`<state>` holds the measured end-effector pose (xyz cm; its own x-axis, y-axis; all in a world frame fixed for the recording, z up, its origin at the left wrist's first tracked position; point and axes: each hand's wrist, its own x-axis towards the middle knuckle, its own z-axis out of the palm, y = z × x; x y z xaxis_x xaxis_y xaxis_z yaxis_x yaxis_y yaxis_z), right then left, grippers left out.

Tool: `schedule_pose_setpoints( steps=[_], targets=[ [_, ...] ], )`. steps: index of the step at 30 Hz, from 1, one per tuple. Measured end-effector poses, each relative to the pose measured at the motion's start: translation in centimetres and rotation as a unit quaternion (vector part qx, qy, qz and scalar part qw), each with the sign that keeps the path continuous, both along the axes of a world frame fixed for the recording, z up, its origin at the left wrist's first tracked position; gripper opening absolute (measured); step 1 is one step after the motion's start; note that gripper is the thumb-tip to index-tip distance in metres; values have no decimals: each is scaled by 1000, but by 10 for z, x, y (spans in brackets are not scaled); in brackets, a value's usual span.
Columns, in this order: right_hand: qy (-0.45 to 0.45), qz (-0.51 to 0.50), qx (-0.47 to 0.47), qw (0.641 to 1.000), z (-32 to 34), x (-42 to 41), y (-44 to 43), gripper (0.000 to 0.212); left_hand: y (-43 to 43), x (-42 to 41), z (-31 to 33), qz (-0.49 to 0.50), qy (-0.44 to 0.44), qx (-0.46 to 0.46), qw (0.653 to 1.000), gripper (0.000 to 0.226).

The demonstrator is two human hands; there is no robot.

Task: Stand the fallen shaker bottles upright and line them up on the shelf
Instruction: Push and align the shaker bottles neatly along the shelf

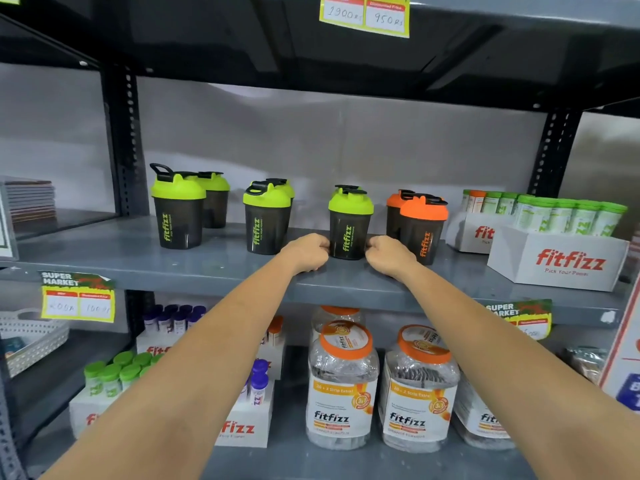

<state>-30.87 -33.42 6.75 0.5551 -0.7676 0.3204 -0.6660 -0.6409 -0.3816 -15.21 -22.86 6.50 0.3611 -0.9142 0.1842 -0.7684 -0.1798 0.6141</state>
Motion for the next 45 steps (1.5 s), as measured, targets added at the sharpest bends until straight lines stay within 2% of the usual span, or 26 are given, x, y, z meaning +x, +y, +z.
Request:
schedule_pose_setpoints(
  steps=[3, 4, 8, 12, 14, 17, 18, 19, 20, 22, 23, 25, 28, 32, 36, 43, 45],
  targets=[
    [-71, -38, -42, 996, -2, -1, 3, 27, 8, -5, 0, 40, -56, -18, 997, 44],
    [-90, -46, -68, 993, -2, -2, 6, 26, 10, -4, -1, 52, -55, -35, 997, 40],
    [-125, -12, -161, 979, -3, -6, 17, 23, 42, 3, 1, 39, 42, -99, 993, 18],
    [-156, 30, -224, 962, -4, 3, 36, 22, 89, 26, 11, 73, 11, -144, 987, 18],
    [-168, 63, -204, 962, -6, 23, 51, 19, 109, 48, 14, 131, -9, -149, 980, 19],
    [-180, 82, -79, 977, -5, 66, 68, 4, 122, 86, 13, 199, -60, -123, 970, 16],
    [-173, 79, -36, 981, -2, 80, 73, 6, 120, 94, 10, 204, -56, -107, 972, 14],
    [-162, 77, 2, 984, -1, 92, 77, 15, 117, 99, 7, 199, -47, -91, 975, 17],
    [-149, 75, 34, 985, 1, 101, 81, 24, 112, 103, 5, 191, -45, -77, 978, 27],
    [-112, 64, 61, 990, 5, 117, 89, 26, 105, 108, 4, 173, -59, -45, 982, 45],
    [-92, 55, 58, 993, 5, 122, 91, 26, 102, 108, 4, 159, -65, -35, 985, 45],
    [-65, 37, 33, 997, 4, 125, 90, 29, 98, 105, 7, 135, -76, -27, 988, 27],
    [-78, 47, 17, 996, 1, 126, 89, 37, 98, 107, 7, 114, -72, -39, 990, 16],
    [-91, 61, 16, 994, 0, 125, 88, 34, 100, 109, 5, 68, -24, -52, 996, 33],
    [-93, 56, 17, 994, -2, 127, 84, 33, 104, 110, 4, 61, -37, -50, 996, 37],
    [-70, 51, 18, 996, -3, 128, 82, 30, 104, 108, 4, 53, -51, -60, 995, 30],
    [-61, 51, 18, 997, -3, 128, 82, 31, 104, 108, 4, 60, -67, -61, 994, 16]
  ],
)
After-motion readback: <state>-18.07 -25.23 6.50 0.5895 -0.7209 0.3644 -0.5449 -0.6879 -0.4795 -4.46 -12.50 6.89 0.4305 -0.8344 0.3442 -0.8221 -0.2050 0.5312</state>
